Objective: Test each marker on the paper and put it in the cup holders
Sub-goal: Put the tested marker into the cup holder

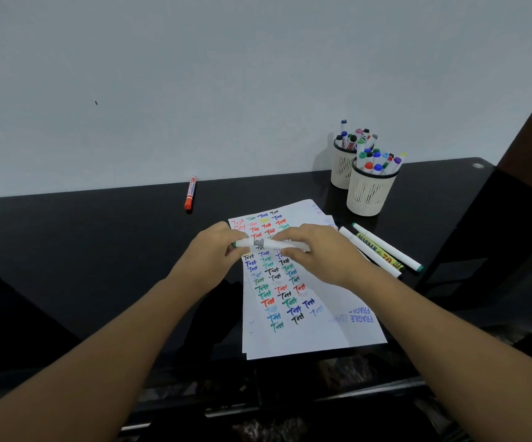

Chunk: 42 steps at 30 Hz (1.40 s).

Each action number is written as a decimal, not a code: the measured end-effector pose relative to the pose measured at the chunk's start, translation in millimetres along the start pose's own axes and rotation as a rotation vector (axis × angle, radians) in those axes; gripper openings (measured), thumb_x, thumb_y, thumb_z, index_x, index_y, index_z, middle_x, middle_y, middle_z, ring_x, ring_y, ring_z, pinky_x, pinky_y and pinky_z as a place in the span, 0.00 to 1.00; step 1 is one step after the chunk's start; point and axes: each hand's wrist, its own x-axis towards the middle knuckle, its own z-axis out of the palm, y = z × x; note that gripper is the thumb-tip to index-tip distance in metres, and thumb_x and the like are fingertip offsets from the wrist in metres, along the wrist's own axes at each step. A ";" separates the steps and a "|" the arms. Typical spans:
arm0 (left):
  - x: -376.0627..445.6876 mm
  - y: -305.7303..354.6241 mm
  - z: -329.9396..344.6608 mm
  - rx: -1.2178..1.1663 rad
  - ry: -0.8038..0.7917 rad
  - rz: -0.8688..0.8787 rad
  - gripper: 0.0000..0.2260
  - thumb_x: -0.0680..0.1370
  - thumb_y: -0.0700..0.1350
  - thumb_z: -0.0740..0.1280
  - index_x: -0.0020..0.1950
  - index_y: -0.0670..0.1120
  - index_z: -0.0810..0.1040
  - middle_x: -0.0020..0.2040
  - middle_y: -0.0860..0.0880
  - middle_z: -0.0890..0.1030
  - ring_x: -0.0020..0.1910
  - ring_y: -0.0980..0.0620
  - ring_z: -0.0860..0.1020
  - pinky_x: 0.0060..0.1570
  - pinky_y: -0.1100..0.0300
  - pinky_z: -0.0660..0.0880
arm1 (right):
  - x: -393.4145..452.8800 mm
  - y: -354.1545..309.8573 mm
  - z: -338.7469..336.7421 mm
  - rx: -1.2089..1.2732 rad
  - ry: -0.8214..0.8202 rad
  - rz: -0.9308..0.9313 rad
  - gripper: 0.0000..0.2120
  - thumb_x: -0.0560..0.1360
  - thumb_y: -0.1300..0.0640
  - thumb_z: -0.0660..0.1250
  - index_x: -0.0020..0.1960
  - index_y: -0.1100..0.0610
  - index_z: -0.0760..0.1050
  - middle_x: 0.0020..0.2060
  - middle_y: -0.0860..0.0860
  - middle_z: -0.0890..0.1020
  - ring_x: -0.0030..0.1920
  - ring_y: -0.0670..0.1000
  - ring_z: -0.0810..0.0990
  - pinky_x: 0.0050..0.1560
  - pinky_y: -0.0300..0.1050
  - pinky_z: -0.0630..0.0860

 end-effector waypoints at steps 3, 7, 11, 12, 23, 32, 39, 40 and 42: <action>1.2 3.3 0.0 0.030 -0.067 0.062 0.13 0.80 0.46 0.70 0.64 0.48 0.83 0.43 0.62 0.69 0.41 0.64 0.71 0.39 0.70 0.64 | 1.2 -4.6 0.6 -0.062 0.003 -0.078 0.14 0.83 0.46 0.65 0.69 0.40 0.75 0.61 0.42 0.81 0.58 0.47 0.78 0.54 0.47 0.76; 0.5 7.4 -4.0 0.035 -0.065 0.043 0.19 0.80 0.46 0.70 0.71 0.46 0.77 0.46 0.59 0.70 0.40 0.68 0.71 0.42 0.71 0.68 | 1.9 -9.9 1.7 -0.120 -0.029 -0.130 0.20 0.84 0.49 0.62 0.75 0.43 0.62 0.59 0.46 0.82 0.50 0.50 0.80 0.47 0.49 0.76; 0.6 8.7 -4.8 -0.025 -0.049 -0.016 0.29 0.80 0.45 0.71 0.79 0.49 0.65 0.39 0.59 0.74 0.36 0.59 0.74 0.42 0.68 0.72 | 5.6 -12.8 2.8 -0.123 -0.035 -0.142 0.25 0.84 0.52 0.59 0.78 0.43 0.55 0.58 0.49 0.80 0.44 0.51 0.78 0.42 0.49 0.73; 1.8 6.7 -4.2 -0.052 -0.061 -0.032 0.32 0.79 0.46 0.71 0.80 0.50 0.62 0.43 0.57 0.79 0.37 0.58 0.77 0.45 0.63 0.77 | 6.3 -12.2 3.3 -0.109 -0.026 -0.136 0.26 0.84 0.52 0.58 0.79 0.41 0.54 0.59 0.49 0.80 0.45 0.51 0.78 0.42 0.49 0.74; 6.8 -42.6 27.3 0.037 -0.366 -0.168 0.45 0.70 0.79 0.58 0.81 0.59 0.56 0.80 0.55 0.63 0.78 0.50 0.59 0.75 0.41 0.63 | 11.9 2.2 5.9 0.070 -0.065 0.025 0.28 0.85 0.53 0.54 0.80 0.31 0.53 0.32 0.50 0.77 0.34 0.50 0.76 0.39 0.48 0.74; -10.1 -43.2 44.2 0.136 -0.317 -0.161 0.40 0.70 0.80 0.47 0.79 0.65 0.57 0.82 0.55 0.53 0.81 0.50 0.48 0.79 0.43 0.49 | 20.1 8.1 12.0 0.108 -0.077 0.102 0.27 0.85 0.55 0.54 0.78 0.31 0.54 0.35 0.54 0.79 0.35 0.54 0.78 0.38 0.51 0.77; -10.4 -43.8 44.9 0.136 -0.308 -0.157 0.38 0.71 0.79 0.48 0.79 0.65 0.58 0.82 0.55 0.54 0.81 0.51 0.49 0.79 0.44 0.48 | 19.7 1.0 11.2 0.140 -0.035 0.112 0.27 0.85 0.56 0.53 0.79 0.33 0.56 0.36 0.55 0.80 0.37 0.57 0.79 0.42 0.55 0.79; -10.3 -43.4 44.5 0.141 -0.313 -0.156 0.38 0.72 0.78 0.49 0.79 0.65 0.58 0.82 0.55 0.54 0.81 0.50 0.49 0.79 0.44 0.48 | 19.5 0.9 12.4 0.141 -0.017 0.107 0.27 0.85 0.56 0.54 0.79 0.33 0.55 0.35 0.55 0.80 0.35 0.56 0.78 0.41 0.54 0.78; -10.4 -42.6 44.1 0.149 -0.321 -0.159 0.37 0.73 0.78 0.50 0.79 0.65 0.58 0.82 0.55 0.54 0.81 0.50 0.49 0.79 0.43 0.48 | 18.7 1.2 13.7 0.160 -0.002 0.108 0.31 0.86 0.55 0.54 0.80 0.31 0.48 0.35 0.55 0.79 0.32 0.50 0.74 0.37 0.48 0.76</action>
